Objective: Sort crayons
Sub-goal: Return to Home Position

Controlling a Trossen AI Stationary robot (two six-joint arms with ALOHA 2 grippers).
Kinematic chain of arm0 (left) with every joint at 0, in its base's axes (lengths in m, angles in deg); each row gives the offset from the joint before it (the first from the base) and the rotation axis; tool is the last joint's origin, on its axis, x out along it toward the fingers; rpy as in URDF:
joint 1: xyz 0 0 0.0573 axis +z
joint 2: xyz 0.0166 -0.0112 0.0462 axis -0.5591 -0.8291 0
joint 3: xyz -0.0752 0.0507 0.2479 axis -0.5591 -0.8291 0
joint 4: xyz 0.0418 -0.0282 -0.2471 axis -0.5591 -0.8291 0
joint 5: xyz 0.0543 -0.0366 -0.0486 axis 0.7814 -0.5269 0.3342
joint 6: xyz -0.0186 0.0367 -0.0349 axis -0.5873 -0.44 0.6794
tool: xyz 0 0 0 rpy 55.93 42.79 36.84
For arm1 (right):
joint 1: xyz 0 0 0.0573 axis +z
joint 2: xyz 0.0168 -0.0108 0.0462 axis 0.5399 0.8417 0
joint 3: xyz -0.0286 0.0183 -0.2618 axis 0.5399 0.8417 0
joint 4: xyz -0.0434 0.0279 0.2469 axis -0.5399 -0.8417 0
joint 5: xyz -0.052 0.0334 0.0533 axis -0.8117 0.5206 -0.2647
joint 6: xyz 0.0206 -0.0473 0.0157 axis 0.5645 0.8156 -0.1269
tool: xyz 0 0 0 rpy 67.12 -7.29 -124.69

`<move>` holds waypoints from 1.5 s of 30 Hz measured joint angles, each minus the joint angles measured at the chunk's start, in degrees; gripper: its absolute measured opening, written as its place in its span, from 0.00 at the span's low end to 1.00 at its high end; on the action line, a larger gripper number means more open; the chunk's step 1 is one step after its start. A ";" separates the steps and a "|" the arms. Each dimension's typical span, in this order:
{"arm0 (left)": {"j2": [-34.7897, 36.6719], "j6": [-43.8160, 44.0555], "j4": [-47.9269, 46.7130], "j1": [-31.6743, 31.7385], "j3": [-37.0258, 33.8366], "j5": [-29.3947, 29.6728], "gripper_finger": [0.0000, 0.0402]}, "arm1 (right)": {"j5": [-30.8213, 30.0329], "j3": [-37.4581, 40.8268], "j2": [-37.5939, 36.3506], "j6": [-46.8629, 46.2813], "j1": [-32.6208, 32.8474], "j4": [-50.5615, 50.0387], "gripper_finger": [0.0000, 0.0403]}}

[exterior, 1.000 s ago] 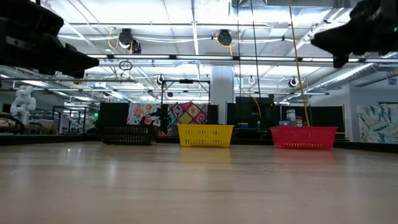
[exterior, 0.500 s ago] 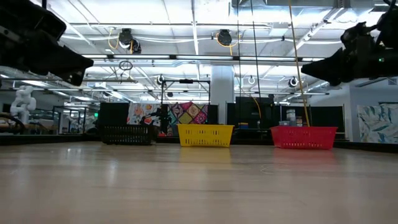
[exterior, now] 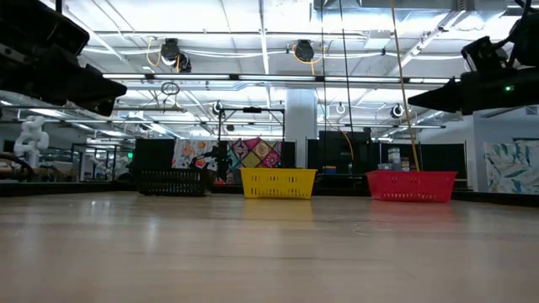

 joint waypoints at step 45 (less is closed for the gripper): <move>0.00 5.76 0.76 0.07 -0.04 3.98 0.16 | 9.79 1.88 0.04 -4.69 0.00 1.16 0.19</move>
